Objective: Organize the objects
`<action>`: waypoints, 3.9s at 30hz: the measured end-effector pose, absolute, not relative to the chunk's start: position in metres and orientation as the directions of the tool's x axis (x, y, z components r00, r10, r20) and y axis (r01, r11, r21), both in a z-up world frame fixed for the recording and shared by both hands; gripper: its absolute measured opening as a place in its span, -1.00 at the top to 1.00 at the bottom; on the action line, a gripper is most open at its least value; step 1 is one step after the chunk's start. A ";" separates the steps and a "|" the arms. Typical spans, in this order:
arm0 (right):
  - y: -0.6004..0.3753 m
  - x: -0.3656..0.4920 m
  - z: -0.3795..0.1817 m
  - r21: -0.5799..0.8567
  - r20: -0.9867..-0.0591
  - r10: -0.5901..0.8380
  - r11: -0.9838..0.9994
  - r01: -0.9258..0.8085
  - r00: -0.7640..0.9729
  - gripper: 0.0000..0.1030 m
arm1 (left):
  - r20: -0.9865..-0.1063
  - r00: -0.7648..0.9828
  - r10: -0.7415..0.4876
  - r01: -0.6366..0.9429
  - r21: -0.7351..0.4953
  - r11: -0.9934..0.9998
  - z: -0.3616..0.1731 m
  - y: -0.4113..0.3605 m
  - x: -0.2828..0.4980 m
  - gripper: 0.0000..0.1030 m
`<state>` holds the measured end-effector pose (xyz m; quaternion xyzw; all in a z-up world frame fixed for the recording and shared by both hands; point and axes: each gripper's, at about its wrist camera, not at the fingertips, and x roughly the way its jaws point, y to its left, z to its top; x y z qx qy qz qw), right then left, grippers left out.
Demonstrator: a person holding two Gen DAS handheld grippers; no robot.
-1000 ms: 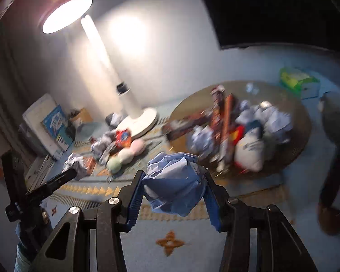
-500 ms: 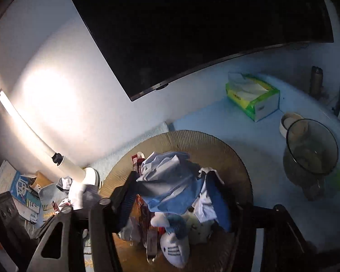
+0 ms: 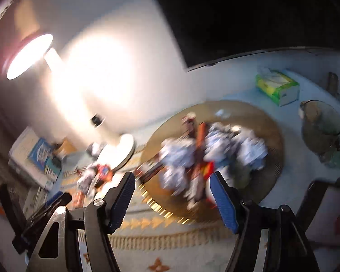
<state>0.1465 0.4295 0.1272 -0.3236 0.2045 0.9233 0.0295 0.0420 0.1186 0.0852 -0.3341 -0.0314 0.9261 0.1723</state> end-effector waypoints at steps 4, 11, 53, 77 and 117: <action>0.366 0.144 0.097 0.295 -0.656 -0.121 -0.950 -0.106 -0.745 -0.51 | -0.649 -0.740 0.178 -0.159 -0.089 -0.983 0.054 0.053 0.048 -0.49; 0.319 0.117 0.029 0.163 -0.728 -0.061 -0.983 -0.087 -0.682 -0.51 | -0.694 -0.714 0.093 -0.045 -0.087 -0.995 0.016 -0.007 0.044 -0.50; 0.318 0.100 0.000 0.158 -0.796 -0.073 -0.984 -0.088 -0.601 -1.00 | -0.799 -0.598 0.067 -0.039 -0.055 -0.998 -0.003 0.001 0.028 -0.98; 0.320 0.101 0.001 0.176 -0.788 -0.084 -0.980 -0.093 -0.610 -1.00 | -0.800 -0.597 0.065 -0.040 -0.052 -0.998 -0.004 0.001 0.027 -0.98; 0.317 0.099 -0.002 0.147 -0.799 -0.061 -0.985 -0.096 -0.598 -1.00 | -0.808 -0.586 0.059 -0.046 -0.039 -0.998 -0.003 0.000 0.027 -0.99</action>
